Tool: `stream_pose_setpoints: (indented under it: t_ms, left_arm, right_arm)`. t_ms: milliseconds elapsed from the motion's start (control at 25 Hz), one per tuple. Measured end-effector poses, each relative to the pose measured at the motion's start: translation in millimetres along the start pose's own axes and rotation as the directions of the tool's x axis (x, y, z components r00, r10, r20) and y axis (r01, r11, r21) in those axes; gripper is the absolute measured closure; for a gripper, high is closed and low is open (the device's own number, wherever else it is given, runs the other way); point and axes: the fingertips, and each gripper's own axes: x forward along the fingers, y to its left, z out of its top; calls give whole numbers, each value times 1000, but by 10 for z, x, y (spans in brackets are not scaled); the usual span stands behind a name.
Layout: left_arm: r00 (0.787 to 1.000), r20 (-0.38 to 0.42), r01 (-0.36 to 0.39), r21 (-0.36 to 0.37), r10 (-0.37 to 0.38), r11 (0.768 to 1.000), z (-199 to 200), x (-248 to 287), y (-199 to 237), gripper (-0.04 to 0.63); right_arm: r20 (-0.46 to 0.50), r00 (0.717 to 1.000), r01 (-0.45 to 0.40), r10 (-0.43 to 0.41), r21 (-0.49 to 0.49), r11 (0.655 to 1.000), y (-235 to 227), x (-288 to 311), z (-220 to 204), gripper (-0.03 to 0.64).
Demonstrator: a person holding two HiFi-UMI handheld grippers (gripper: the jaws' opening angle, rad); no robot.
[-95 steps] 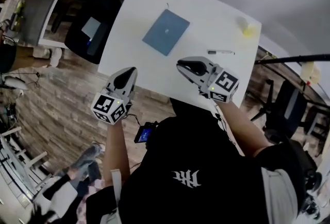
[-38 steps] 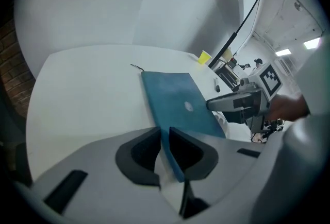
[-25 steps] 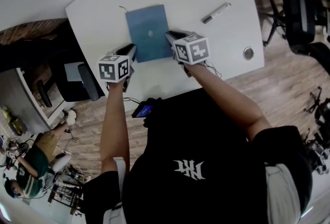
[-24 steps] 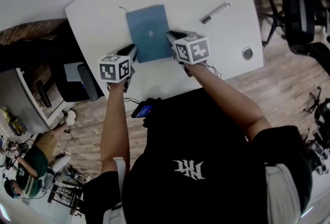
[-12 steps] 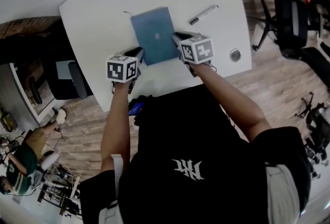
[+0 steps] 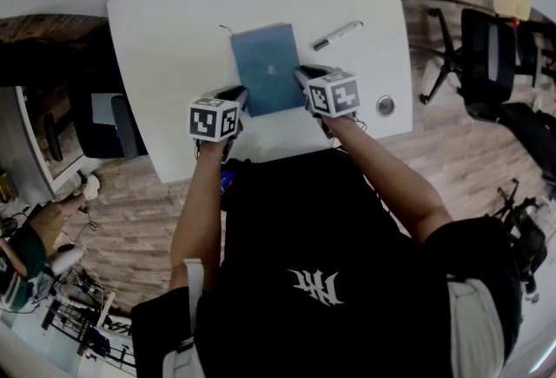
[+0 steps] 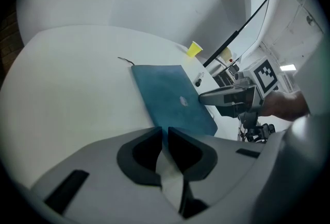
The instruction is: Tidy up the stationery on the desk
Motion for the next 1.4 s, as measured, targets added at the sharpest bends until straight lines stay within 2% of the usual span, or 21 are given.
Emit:
stream_pose_setpoints:
  t_ms: [200,400,480,560,680,760,840,920,1040,1200,1320,1400]
  left_arm:
    - [1000,-11,-6,-6,6,1000,-5,-4,2,554]
    - [997,64,-36,-30,38,999,103,-132,121,554]
    - [993,107,-40,-20,42,999,206,-229,122,554]
    - [988,149,-39,13,37,999,331,-320,66,555]
    - [977,213,-31,69,16,997,523,-439,-75,560]
    - [967,256,-21,99,-5,995,651,-502,-184,563]
    - [954,298,-9,132,-31,991,778,-547,-304,566]
    - [944,322,10,169,-65,986,876,-547,-437,568]
    - [941,315,54,211,-120,976,956,-467,-638,568]
    - [941,303,78,242,-151,967,1013,-404,-842,568]
    - [942,293,86,259,-163,962,1019,-366,-957,568]
    - [944,285,91,267,-169,959,1004,-336,-1021,568]
  right_arm:
    - [-15,999,-48,48,-10,999,-6,-9,5,546]
    - [39,986,-159,161,-43,986,66,-136,120,546]
    - [100,974,-194,205,-107,975,122,-289,281,545]
    - [200,952,-190,230,-202,961,140,-507,526,546]
    - [334,915,-103,226,-347,932,86,-849,908,546]
    - [358,913,1,197,-485,874,29,-1026,1108,546]
    - [337,926,84,170,-623,777,-42,-1122,1224,546]
    - [282,947,103,152,-717,689,-153,-1110,1224,548]
    - [168,976,49,142,-796,603,-350,-1002,1092,552]
    - [10,992,-48,129,-896,441,-514,-865,807,549]
    - [-74,991,-113,116,-918,379,-639,-768,648,477]
    - [-108,990,-134,95,-935,329,-708,-707,610,477]
